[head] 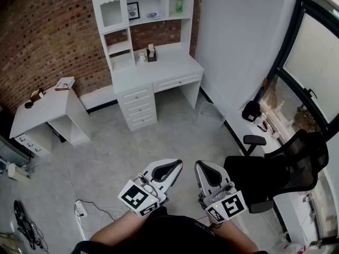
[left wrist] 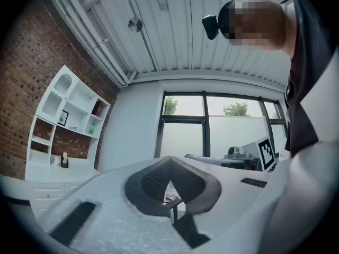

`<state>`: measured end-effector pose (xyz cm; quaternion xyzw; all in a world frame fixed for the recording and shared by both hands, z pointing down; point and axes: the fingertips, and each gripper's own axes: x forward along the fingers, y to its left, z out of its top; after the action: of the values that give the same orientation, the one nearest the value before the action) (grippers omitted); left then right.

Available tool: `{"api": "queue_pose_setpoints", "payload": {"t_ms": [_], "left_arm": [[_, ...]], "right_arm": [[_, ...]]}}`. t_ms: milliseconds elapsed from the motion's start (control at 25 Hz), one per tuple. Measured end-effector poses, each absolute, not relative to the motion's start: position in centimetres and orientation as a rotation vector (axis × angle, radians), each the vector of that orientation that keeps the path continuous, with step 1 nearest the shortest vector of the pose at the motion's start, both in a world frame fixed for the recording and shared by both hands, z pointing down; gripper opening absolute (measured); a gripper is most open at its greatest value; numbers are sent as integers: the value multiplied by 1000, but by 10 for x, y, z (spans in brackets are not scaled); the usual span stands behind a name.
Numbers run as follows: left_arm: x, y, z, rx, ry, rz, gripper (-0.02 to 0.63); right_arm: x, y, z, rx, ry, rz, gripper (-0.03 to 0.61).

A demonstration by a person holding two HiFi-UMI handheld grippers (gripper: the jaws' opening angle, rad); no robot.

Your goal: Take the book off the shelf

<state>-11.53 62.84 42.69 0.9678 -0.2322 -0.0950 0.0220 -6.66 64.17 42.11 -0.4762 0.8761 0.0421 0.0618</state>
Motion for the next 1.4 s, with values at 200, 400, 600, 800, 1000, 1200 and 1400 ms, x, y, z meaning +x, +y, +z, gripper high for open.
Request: {"api": "queue_pose_setpoints", "payload": {"t_ms": [200, 400, 600, 800, 1000, 1200, 1400], "left_arm": [[-144, 578, 429, 2996, -715, -302, 8], [-181, 519, 415, 3007, -700, -318, 8], [-224, 476, 401, 3030, -702, -306, 8], [-256, 446, 409, 3001, -757, -315, 8], [-270, 417, 414, 2973, -817, -304, 8], [-271, 393, 418, 2961, -861, -282, 8], [-257, 362, 421, 2920, -873, -288, 8]], "right_arm": [[-95, 589, 425, -1444, 2658, 97, 14], [-138, 523, 418, -1431, 2669, 65, 14], [-186, 476, 400, -1405, 2658, 62, 14], [-224, 442, 411, -1354, 2697, 6, 15], [-236, 413, 410, -1302, 2715, 6, 15], [-235, 383, 416, -1253, 2718, -35, 14], [-221, 348, 413, -1191, 2741, -22, 14]]}}
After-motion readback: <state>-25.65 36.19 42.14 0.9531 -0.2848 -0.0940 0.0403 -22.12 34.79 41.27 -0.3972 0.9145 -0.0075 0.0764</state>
